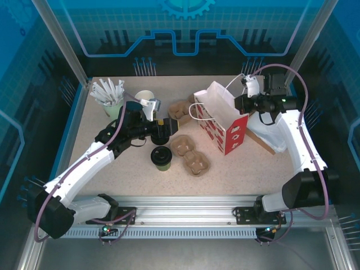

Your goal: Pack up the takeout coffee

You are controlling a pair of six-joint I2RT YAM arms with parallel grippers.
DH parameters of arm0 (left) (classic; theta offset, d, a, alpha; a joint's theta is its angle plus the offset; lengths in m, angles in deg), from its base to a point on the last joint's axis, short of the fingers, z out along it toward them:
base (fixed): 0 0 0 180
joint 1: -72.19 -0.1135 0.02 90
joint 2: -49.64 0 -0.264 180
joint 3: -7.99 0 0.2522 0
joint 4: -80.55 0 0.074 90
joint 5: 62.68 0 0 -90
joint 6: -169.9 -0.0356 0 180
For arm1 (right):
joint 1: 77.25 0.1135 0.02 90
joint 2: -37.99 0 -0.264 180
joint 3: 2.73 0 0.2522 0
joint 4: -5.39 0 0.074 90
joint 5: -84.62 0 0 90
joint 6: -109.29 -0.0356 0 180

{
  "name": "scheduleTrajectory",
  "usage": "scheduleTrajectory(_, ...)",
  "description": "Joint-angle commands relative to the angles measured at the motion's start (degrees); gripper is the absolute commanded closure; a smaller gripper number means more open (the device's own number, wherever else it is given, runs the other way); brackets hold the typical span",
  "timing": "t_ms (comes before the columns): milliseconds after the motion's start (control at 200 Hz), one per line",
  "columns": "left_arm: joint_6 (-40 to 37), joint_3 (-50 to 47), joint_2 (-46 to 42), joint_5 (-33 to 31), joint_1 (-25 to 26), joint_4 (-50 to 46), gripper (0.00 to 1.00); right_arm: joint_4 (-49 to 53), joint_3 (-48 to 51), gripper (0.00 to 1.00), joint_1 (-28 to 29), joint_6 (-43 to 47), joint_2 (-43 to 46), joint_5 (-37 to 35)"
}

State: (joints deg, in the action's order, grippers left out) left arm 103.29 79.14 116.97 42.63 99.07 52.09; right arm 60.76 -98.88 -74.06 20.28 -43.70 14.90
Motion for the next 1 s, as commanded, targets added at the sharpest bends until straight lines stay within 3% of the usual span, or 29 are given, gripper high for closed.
scheduleTrajectory(0,-1.25,1.59,0.57,1.0,0.44,0.72,0.04,1.39,-2.27,1.0,0.04,1.36,-1.34,4.86)
scheduleTrajectory(425,-1.58,0.97,-0.11,0.23,0.39,0.26,0.04,1.3,-3.65,1.0,1.57,3.34,-5.15,5.38)
scheduleTrajectory(595,-1.69,0.6,-0.43,-0.1,0.46,0.15,0.04,2.39,-5.41,0.94,2.25,4.8,-6.73,4.01)
scheduleTrajectory(685,-1.85,0.58,-0.63,-0.49,0.46,-0.05,0.04,3.11,-6.14,0.83,2.29,4.81,-6.6,3.03)
scheduleTrajectory(785,-2.43,0.36,-0.94,-1.46,0.38,-0.39,0.04,4.89,-7.34,0.62,2.27,4.48,-5.67,-0.47)
scheduleTrajectory(830,-2.69,0.32,-1.21,-2.03,0.37,-0.68,0.03,5.52,-7.64,0.53,2.28,3.62,-4.59,-2.81)
scheduleTrajectory(940,-3.0,-0.07,-1.93,-2.8,0.22,-0.85,0.03,7.13,-7.76,0.42,2.29,0.03,-1.01,-11.31)
scheduleTrajectory(995,-2.9,-0.15,-2.27,-2.6,0.04,-0.76,0.02,8.15,-7.46,0.28,2.27,-1.61,1.21,-15.53)
